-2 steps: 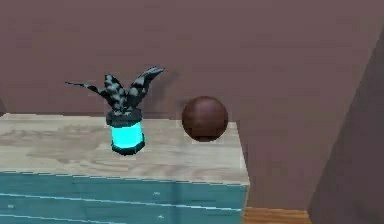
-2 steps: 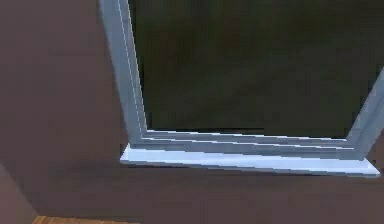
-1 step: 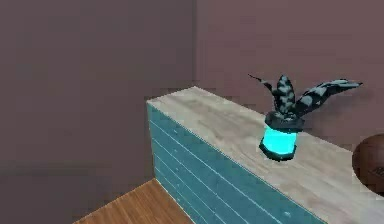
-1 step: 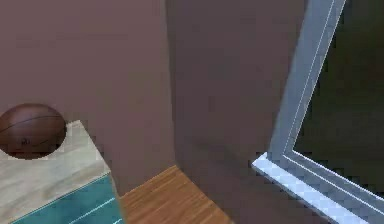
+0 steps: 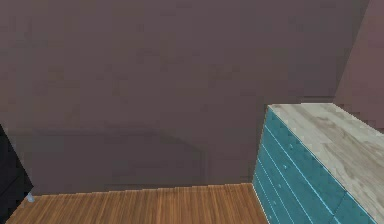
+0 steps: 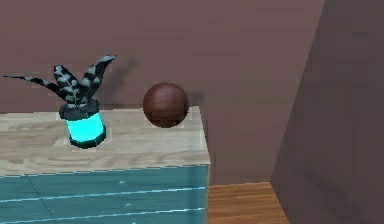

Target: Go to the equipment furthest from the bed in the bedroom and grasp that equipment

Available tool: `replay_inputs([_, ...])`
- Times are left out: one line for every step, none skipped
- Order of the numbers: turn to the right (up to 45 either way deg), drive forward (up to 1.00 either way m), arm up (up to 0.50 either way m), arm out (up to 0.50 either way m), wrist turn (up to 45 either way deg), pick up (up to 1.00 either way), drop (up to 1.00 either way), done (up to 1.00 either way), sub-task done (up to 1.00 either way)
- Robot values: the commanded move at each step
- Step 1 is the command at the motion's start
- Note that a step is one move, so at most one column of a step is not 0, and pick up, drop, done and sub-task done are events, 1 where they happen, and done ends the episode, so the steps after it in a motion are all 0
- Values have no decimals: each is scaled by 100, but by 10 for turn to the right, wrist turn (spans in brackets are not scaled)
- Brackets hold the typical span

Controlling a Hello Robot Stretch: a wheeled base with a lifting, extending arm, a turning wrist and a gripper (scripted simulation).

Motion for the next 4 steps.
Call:
replay_inputs([0,0,50,0,0,0,0,0,0])
replay_inputs([0,0,38,0,0,0,0,0,0])
replay_inputs([0,0,0,50,0,0,0,0,0])
replay_inputs([0,0,0,0,450,0,0,0,0])
